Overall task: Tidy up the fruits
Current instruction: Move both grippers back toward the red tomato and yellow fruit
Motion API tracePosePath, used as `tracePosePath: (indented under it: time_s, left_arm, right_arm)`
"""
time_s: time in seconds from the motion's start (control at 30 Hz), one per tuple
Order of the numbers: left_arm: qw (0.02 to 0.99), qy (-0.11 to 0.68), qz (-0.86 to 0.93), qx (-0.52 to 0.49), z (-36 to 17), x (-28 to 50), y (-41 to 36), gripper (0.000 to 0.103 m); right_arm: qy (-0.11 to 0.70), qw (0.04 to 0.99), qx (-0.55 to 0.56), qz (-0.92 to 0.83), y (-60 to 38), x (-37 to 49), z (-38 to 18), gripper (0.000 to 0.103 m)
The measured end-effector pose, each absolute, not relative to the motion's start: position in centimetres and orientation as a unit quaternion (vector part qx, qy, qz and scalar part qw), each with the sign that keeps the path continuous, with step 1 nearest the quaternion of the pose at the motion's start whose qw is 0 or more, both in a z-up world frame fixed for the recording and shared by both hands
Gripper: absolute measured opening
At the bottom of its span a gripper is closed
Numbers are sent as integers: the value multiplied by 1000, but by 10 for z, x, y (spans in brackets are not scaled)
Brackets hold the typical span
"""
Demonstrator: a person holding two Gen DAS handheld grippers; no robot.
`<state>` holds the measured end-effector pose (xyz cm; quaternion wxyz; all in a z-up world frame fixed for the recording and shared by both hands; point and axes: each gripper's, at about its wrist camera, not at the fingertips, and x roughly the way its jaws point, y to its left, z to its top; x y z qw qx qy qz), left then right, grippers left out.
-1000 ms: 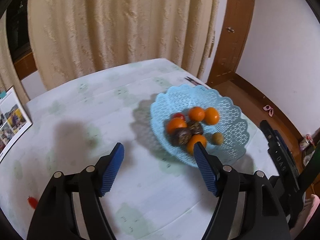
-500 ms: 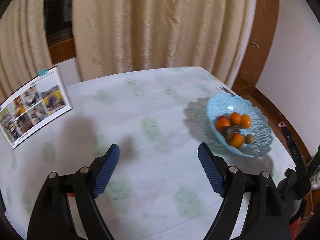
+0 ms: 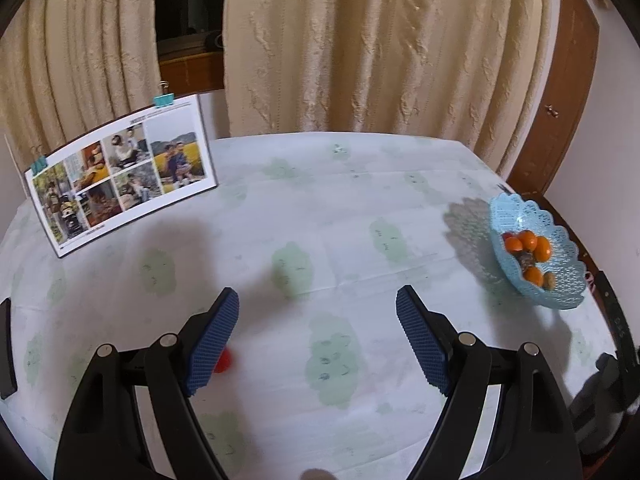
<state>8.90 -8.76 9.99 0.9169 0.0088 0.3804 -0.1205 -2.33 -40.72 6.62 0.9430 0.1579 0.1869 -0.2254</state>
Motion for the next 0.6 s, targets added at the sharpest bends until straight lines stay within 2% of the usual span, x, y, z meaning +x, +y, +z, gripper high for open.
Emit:
tracePosePath:
  time_s: [0.3,0.6]
  left_arm:
    - [926,370,-66,19,87,89,-54,81]
    - [929,368,-32,19,72,89,-23,81]
  right_arm:
    - [268,955,122,-39,-319,4,63,80]
    - [350,922,90,142,-216,19,46,80]
